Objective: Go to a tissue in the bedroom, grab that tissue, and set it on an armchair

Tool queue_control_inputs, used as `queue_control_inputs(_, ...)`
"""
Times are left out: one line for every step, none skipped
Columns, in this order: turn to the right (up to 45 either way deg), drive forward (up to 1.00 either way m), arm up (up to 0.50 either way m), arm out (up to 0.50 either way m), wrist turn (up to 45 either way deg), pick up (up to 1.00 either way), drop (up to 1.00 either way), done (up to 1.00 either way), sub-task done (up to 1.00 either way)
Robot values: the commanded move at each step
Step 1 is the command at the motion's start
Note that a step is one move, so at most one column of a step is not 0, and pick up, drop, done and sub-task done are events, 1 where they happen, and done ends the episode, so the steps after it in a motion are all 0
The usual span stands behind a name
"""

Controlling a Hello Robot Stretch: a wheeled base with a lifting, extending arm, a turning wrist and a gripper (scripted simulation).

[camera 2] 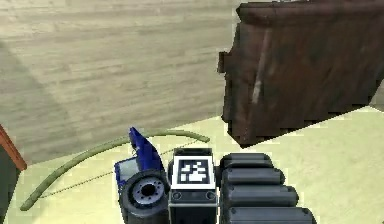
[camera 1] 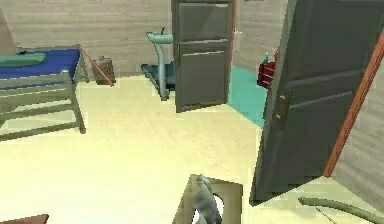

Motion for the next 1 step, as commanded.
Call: queue_control_inputs(-42.0, 0.00, 0.00, 0.00, 0.0, 0.00, 0.00, 0.00, 0.00)
